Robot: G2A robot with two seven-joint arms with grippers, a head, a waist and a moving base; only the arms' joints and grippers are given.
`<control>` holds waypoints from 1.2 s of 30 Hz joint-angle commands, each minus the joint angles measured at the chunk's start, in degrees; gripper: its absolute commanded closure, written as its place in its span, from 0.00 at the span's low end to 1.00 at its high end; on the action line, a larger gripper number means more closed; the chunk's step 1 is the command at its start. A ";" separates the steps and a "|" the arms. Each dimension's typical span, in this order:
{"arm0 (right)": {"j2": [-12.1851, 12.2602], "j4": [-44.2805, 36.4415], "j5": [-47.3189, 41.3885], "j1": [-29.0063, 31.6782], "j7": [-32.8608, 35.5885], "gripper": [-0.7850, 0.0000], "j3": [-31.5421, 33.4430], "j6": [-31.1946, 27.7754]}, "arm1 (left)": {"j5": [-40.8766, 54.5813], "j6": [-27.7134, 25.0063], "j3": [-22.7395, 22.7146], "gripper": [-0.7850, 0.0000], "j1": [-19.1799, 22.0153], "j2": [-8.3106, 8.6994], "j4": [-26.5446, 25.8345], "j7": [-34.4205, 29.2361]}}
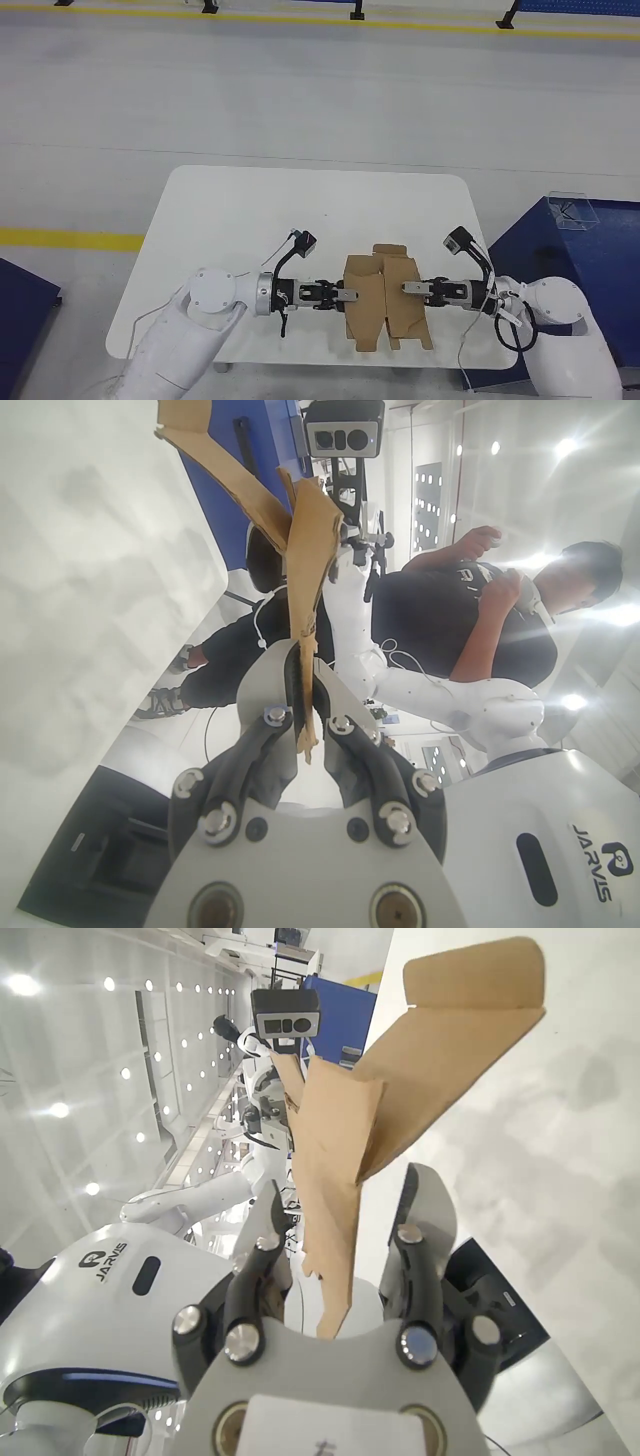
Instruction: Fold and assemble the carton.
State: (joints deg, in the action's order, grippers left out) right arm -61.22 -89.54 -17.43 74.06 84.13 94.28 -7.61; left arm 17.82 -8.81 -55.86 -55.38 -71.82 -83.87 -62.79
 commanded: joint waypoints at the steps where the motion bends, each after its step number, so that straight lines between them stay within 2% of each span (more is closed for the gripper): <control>1: 0.17 -0.03 -0.08 -0.09 -0.07 1.00 0.01 -0.09 | 0.98 -0.77 -0.06 0.00 -0.07 0.02 -0.27 -0.77; 5: 0.40 -1.15 0.60 0.81 -2.91 1.00 -0.02 -0.76 | 3.45 -0.86 -1.81 0.00 -0.21 0.44 -0.04 -2.96; 12: 1.15 -2.85 -1.23 2.15 -3.66 1.00 3.12 0.38 | 5.26 -1.65 -11.43 0.00 -2.61 2.65 0.87 -4.72; 17: 1.15 -2.85 -1.23 2.15 -3.66 1.00 3.12 0.38 | 5.39 -1.80 -15.93 0.00 -4.41 3.77 0.80 -4.76; 28: 1.13 -2.95 -1.39 2.15 -4.34 1.00 3.17 0.31 | 3.61 -0.81 -17.10 0.00 -4.14 4.22 1.73 -3.38; 31: 0.75 -5.35 -4.37 2.44 -10.61 1.00 3.43 -5.09 | 3.61 -0.81 -17.10 0.00 -4.14 4.22 1.73 -3.38; 36: 0.67 -13.37 -8.57 3.76 -14.09 1.00 5.06 -12.27 | 3.61 -0.81 -17.10 0.00 -4.14 4.22 1.73 -3.38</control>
State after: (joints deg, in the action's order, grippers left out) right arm -60.54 -101.19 -25.27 77.58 70.98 98.88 -18.60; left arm 21.44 -9.61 -72.96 -59.52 -67.60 -82.15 -66.17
